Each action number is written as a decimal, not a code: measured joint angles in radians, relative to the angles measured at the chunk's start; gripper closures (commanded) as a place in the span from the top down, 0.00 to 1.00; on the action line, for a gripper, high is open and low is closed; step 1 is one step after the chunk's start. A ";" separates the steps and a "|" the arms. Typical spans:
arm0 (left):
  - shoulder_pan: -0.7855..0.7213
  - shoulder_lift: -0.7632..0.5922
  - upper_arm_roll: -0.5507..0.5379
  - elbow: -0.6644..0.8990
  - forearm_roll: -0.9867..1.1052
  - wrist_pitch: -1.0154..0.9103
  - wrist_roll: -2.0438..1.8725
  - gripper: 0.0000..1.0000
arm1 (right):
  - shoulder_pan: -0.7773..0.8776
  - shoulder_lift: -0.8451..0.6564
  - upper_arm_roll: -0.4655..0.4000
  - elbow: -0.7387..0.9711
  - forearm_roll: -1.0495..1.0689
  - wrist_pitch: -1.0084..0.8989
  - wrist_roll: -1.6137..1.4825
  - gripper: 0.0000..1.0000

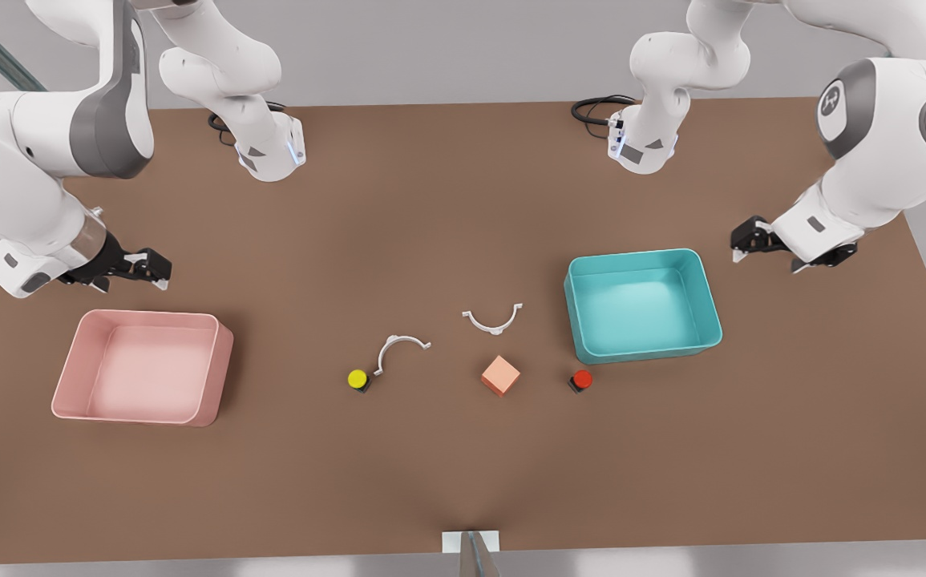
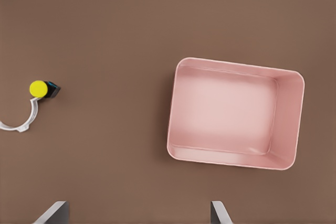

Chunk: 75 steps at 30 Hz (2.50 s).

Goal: Place the red button in the blue storage box with the left arm, and place the yellow button in the pink storage box with the right arm

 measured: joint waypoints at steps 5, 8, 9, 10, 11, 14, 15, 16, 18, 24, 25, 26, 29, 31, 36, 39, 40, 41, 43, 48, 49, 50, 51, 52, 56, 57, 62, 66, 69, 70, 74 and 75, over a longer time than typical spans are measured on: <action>-0.070 0.090 0.000 0.034 0.006 0.010 -0.024 1.00 | -0.001 0.052 0.007 0.007 0.001 0.021 0.001 1.00; -0.207 0.253 -0.013 0.116 0.013 0.040 -0.033 1.00 | -0.007 0.104 0.055 0.015 0.000 0.055 0.000 1.00; -0.239 0.300 -0.016 0.131 0.015 0.063 -0.037 1.00 | -0.001 0.140 0.079 0.039 0.000 0.069 -0.004 1.00; -0.264 0.342 -0.017 0.139 0.017 0.090 -0.040 1.00 | -0.001 0.182 0.115 0.058 0.000 0.085 -0.009 1.00; -0.281 0.379 -0.018 0.143 0.019 0.122 -0.042 1.00 | 0.001 0.225 0.162 0.067 -0.001 0.106 -0.014 1.00; -0.318 0.470 -0.018 0.153 0.022 0.211 -0.046 1.00 | 0.028 0.398 0.284 0.079 -0.008 0.205 -0.026 1.00; -0.324 0.504 -0.018 0.173 0.023 0.236 -0.047 1.00 | 0.058 0.459 0.300 0.093 -0.018 0.247 -0.028 1.00; -0.333 0.535 -0.018 0.188 0.024 0.258 -0.048 1.00 | 0.082 0.515 0.309 0.125 -0.025 0.283 -0.030 1.00; -0.343 0.590 -0.017 0.230 0.025 0.299 -0.050 1.00 | 0.122 0.610 0.315 0.195 -0.034 0.339 -0.032 1.00; -0.323 0.693 0.005 0.281 0.025 0.390 -0.048 1.00 | 0.135 0.701 0.311 0.215 -0.039 0.429 -0.038 1.00; -0.321 0.705 0.006 0.281 0.025 0.399 -0.045 1.00 | 0.134 0.706 0.311 0.207 -0.040 0.437 -0.039 1.00; -0.320 0.717 0.006 0.281 0.024 0.407 -0.043 1.00 | 0.133 0.709 0.312 0.195 -0.040 0.444 -0.040 1.00; -0.319 0.754 0.006 0.281 0.024 0.424 -0.036 1.00 | 0.129 0.720 0.312 0.172 -0.040 0.458 -0.043 1.00; -0.319 0.764 0.006 0.278 0.022 0.432 -0.033 1.00 | 0.128 0.724 0.309 0.159 -0.041 0.462 -0.044 1.00; -0.318 0.745 0.007 0.188 0.018 0.472 -0.024 1.00 | 0.123 0.742 0.282 0.148 -0.047 0.467 -0.048 1.00; -0.318 0.686 0.008 0.046 0.018 0.542 -0.020 1.00 | 0.128 0.773 0.281 0.147 -0.066 0.470 -0.054 1.00; -0.318 0.672 0.008 0.011 0.018 0.566 -0.018 1.00 | 0.130 0.778 0.283 0.147 -0.069 0.471 -0.057 1.00; -0.317 0.665 0.011 -0.009 0.018 0.587 -0.016 1.00 | 0.131 0.782 0.285 0.147 -0.072 0.472 -0.059 1.00; -0.317 0.659 0.018 -0.040 0.018 0.624 -0.011 1.00 | 0.131 0.792 0.286 0.148 -0.076 0.476 -0.062 1.00; -0.318 0.670 0.021 -0.055 0.018 0.682 -0.001 1.00 | 0.131 0.810 0.288 0.149 -0.080 0.505 -0.075 1.00; -0.317 0.676 0.022 -0.055 0.017 0.689 0.000 0.97 | 0.131 0.811 0.288 0.149 -0.080 0.512 -0.077 0.98; -0.312 0.681 0.021 -0.054 0.017 0.695 0.002 0.90 | 0.131 0.812 0.288 0.149 -0.080 0.518 -0.080 0.90; -0.307 0.685 0.021 -0.054 0.016 0.700 0.003 0.84 | 0.131 0.812 0.288 0.149 -0.081 0.523 -0.082 0.84; -0.305 0.688 0.020 -0.054 0.016 0.704 0.004 0.81 | 0.131 0.813 0.288 0.149 -0.081 0.527 -0.084 0.81; -0.303 0.697 0.020 -0.049 0.015 0.715 0.009 0.76 | 0.131 0.817 0.288 0.147 -0.081 0.539 -0.091 0.81; -0.303 0.698 0.020 -0.048 0.016 0.717 0.010 0.76 | 0.131 0.818 0.288 0.147 -0.081 0.541 -0.093 0.75; -0.304 0.701 0.020 -0.043 0.017 0.722 0.014 0.64 | 0.131 0.818 0.288 0.147 -0.082 0.547 -0.100 0.65; -0.304 0.701 0.020 -0.043 0.018 0.725 0.016 0.60 | 0.131 0.818 0.288 0.147 -0.082 0.550 -0.104 0.64; -0.304 0.700 0.019 -0.042 0.019 0.726 0.017 0.53 | 0.131 0.818 0.288 0.147 -0.082 0.551 -0.107 0.64; -0.305 0.700 0.020 -0.038 0.019 0.726 0.016 0.52 | 0.131 0.818 0.288 0.147 -0.082 0.551 -0.108 0.64; -0.306 0.681 0.020 -0.024 0.022 0.725 0.015 0.52 | 0.130 0.822 0.288 0.147 -0.081 0.552 -0.113 0.61; -0.306 0.653 0.020 -0.023 0.022 0.720 0.014 0.52 | 0.130 0.822 0.288 0.147 -0.081 0.552 -0.115 0.61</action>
